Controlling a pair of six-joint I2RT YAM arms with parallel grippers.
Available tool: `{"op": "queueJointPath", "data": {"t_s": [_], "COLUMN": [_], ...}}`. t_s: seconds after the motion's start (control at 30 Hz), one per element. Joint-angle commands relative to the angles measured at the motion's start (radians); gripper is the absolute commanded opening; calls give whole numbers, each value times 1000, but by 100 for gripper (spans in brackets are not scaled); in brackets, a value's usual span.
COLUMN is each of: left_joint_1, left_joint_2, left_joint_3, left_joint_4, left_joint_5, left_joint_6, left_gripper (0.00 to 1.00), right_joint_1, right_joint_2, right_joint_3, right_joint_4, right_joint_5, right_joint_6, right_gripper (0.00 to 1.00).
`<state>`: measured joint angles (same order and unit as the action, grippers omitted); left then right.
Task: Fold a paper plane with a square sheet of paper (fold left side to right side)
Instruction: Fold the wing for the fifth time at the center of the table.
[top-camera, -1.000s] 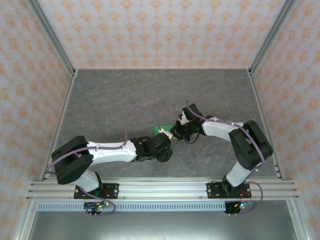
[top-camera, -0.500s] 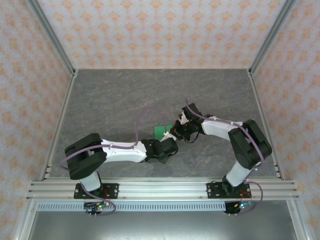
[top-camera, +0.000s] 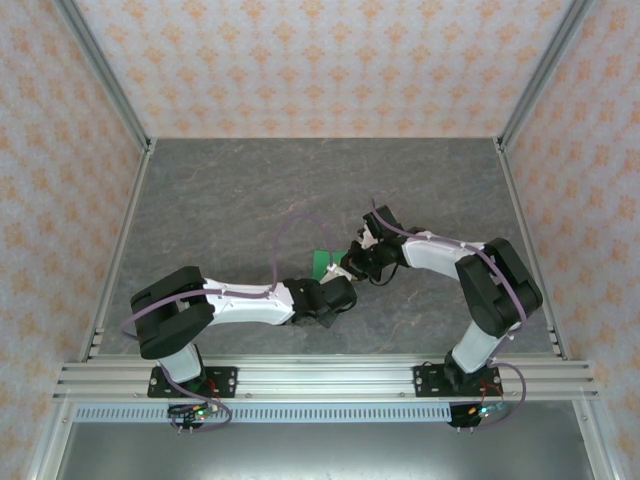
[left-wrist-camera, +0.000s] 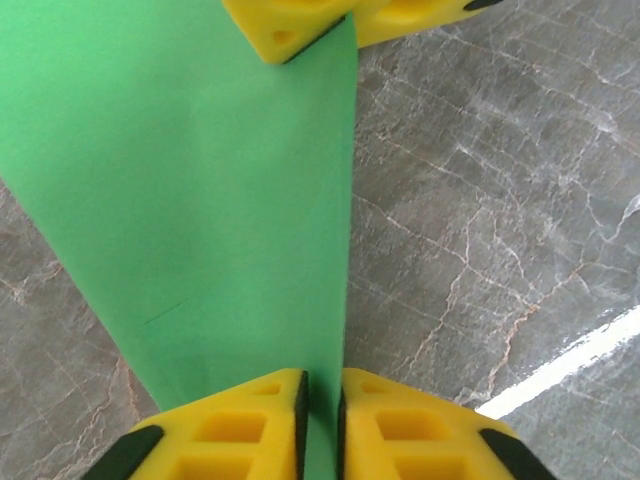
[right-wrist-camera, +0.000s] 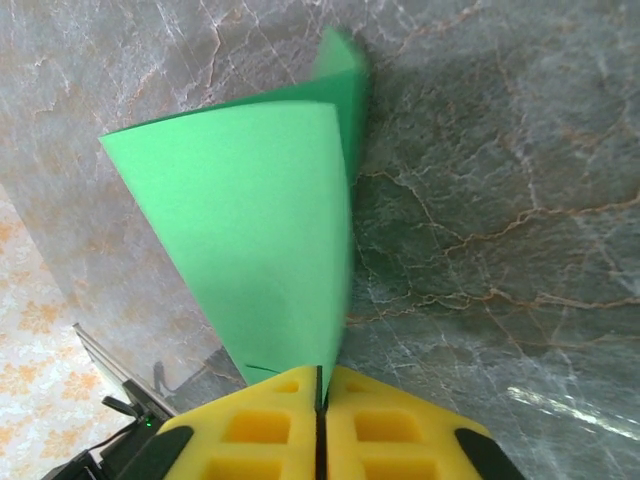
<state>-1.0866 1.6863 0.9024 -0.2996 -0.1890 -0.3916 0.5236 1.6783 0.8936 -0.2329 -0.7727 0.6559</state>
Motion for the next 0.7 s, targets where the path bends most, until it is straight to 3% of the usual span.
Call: {"op": "queueJointPath", "data": {"t_s": [0.0,0.23,0.37,0.53,0.67], "left_joint_1": [-7,-4,25,99,166], "left_joint_2": [-13,-49,-60,-67,-56], "left_joint_3": [16,15,15,14,-10], "left_joint_4": [-25,-20,-3,57,147], "left_joint_5": [-39,-1,89,249,388], "left_joint_6": [-12,-17,-28,-51,-100], "left_gripper": [11,5,5,3,3], "right_joint_1": [7,-28,-69,-80,-80], "right_joint_2": [-33,-179,-326,-457,-489], "right_joint_3": [49,82,47,-24,-118], "right_joint_4": [-64,-194,-240,-276,-210], "right_joint_5": [57,246,341,435,384], "right_joint_6": [-35,-99,-131,-181,-189], "right_gripper": [16,44,62,72,73]}}
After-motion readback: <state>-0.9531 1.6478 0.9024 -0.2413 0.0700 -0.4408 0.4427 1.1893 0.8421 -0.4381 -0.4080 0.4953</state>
